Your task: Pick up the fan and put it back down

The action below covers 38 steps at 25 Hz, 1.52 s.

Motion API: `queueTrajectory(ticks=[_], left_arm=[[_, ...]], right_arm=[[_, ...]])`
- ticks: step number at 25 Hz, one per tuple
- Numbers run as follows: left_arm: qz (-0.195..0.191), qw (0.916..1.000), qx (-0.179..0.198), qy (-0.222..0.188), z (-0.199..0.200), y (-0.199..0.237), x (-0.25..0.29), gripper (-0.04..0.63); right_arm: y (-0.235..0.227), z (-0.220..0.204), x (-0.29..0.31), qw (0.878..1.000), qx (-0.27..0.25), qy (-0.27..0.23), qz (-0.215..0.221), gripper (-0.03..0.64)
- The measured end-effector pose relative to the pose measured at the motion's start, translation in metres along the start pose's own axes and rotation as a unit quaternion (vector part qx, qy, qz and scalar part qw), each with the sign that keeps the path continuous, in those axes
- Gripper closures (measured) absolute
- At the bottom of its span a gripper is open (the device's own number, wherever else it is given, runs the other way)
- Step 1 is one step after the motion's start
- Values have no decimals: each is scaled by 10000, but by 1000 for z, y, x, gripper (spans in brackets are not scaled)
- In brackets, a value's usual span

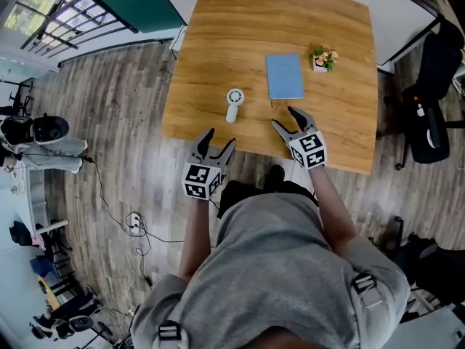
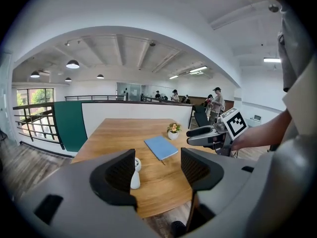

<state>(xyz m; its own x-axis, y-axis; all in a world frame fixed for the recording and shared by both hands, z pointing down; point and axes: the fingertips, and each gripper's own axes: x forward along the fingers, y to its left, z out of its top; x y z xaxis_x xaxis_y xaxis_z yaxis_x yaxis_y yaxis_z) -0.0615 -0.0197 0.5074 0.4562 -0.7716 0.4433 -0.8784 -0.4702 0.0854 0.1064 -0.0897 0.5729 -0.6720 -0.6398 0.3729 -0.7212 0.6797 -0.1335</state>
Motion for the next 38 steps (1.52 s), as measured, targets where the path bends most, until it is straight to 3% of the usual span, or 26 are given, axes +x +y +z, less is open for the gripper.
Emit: queueTrajectory(ticks=[6,18,38], left_arm=[[120,9999,-123,-17,3,-5,8,305],[-14,9999,-141,63,8,-5,37,305],[-298,9986,-376,227,-2,49,103,304]], right_arm=[[-6,-1,5,9998,-67,50,169,351],[-18,-12,9,9996,6,236,175,351],[-44,2,65,9979,-210,609,63,351]])
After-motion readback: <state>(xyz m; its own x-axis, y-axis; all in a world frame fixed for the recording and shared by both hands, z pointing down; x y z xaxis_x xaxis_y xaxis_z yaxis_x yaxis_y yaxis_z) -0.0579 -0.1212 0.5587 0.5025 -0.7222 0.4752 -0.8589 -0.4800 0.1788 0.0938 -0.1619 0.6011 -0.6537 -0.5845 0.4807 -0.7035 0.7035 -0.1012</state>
